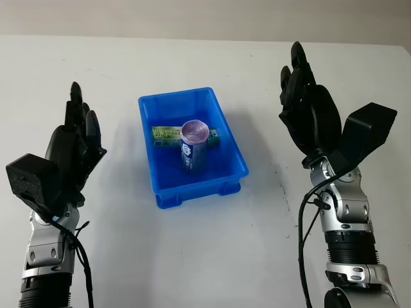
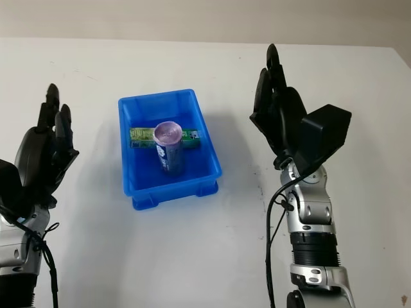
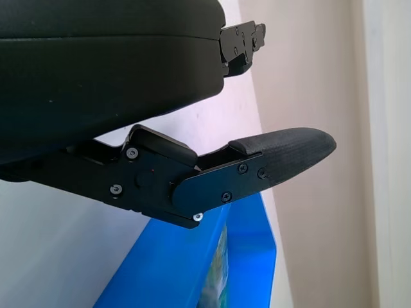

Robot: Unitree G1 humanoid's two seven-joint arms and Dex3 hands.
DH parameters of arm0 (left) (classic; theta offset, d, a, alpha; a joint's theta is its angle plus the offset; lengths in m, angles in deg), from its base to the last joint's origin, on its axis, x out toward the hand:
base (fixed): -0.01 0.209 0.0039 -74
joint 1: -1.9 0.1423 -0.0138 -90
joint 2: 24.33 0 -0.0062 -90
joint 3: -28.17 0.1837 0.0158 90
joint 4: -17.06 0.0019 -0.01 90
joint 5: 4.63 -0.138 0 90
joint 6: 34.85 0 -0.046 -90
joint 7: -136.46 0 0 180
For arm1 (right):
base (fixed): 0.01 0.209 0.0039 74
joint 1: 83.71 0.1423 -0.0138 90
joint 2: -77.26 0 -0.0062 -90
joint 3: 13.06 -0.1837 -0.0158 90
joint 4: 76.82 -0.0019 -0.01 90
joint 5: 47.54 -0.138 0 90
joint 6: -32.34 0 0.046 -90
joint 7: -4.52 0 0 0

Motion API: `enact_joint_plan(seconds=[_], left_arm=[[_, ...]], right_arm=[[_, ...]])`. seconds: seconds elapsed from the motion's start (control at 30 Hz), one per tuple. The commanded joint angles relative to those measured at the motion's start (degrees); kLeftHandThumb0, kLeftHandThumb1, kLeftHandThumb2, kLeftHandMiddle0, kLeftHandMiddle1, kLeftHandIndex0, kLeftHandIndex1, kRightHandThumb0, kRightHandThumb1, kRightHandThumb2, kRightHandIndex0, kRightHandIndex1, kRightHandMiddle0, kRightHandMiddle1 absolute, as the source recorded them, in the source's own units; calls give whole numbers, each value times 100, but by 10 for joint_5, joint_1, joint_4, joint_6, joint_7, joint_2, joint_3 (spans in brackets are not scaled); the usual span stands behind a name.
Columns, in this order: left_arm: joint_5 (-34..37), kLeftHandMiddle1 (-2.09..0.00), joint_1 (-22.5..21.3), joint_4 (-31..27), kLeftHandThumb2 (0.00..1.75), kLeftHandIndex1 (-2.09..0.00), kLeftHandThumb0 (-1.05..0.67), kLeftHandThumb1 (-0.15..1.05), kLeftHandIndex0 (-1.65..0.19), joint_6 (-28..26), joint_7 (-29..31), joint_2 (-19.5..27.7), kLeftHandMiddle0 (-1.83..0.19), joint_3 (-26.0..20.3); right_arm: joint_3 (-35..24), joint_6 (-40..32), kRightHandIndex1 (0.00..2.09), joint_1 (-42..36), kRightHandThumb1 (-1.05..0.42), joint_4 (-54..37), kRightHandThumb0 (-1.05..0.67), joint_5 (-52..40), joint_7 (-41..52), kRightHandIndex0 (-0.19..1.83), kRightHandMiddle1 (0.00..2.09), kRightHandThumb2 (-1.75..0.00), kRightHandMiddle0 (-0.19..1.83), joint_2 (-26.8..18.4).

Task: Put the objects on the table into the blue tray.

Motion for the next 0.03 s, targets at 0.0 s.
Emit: enact_joint_plan(seconds=[0.0], left_arm=[[2,0,-5,-9,76,0,-84,105,19,-5,-1,-4,19,7]], right_arm=[[-3,-2,0,-8,-105,-15,-80,-3,1,-19,0,-87,-19,0]])
